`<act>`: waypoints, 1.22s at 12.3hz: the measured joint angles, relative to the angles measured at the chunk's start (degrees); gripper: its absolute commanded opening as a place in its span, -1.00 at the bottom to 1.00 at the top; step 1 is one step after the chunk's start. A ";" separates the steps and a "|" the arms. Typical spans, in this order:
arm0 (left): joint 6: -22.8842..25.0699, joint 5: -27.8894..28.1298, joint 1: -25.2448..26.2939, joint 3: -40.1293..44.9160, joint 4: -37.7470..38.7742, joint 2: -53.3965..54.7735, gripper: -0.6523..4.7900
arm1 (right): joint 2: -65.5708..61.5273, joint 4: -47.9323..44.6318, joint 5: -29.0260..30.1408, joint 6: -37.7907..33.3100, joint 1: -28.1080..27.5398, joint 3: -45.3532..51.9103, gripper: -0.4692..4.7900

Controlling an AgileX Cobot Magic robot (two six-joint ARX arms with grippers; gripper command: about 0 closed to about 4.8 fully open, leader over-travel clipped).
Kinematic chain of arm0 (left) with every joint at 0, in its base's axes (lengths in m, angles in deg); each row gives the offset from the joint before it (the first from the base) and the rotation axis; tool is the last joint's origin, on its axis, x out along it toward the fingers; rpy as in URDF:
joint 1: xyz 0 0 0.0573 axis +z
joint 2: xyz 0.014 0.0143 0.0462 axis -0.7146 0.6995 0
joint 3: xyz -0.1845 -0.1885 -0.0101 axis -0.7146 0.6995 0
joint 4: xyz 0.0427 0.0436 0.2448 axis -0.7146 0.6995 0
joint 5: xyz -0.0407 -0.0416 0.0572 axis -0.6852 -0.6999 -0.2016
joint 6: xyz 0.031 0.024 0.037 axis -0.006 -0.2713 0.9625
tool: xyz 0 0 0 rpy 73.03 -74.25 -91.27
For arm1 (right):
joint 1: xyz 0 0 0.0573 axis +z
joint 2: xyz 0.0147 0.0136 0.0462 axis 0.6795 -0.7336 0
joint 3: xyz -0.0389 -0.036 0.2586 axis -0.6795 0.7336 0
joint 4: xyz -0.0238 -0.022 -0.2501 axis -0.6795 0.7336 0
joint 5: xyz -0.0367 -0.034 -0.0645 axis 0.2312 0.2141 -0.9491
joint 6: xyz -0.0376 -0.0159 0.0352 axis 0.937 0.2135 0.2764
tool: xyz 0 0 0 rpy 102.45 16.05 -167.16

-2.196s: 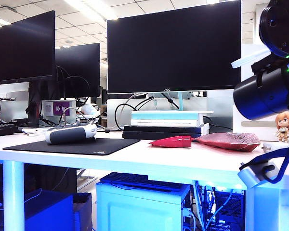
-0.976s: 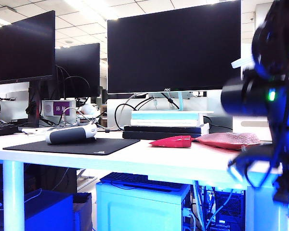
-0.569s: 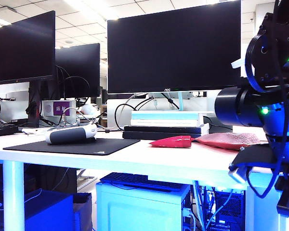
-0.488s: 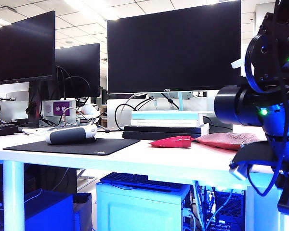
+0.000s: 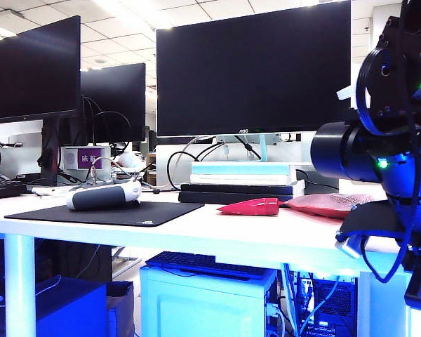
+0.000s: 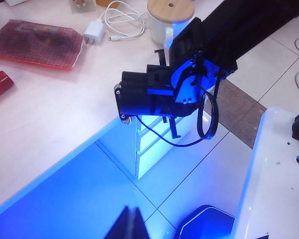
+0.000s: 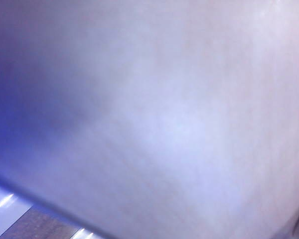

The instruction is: Open the drawer, place the cleaning sponge inside, then close the drawer.

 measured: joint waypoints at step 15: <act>-2.47 13.14 -0.04 0.00 2.56 -12.85 -0.78 | 58.97 -10.29 29.09 -10.88 1.60 1.46 -0.82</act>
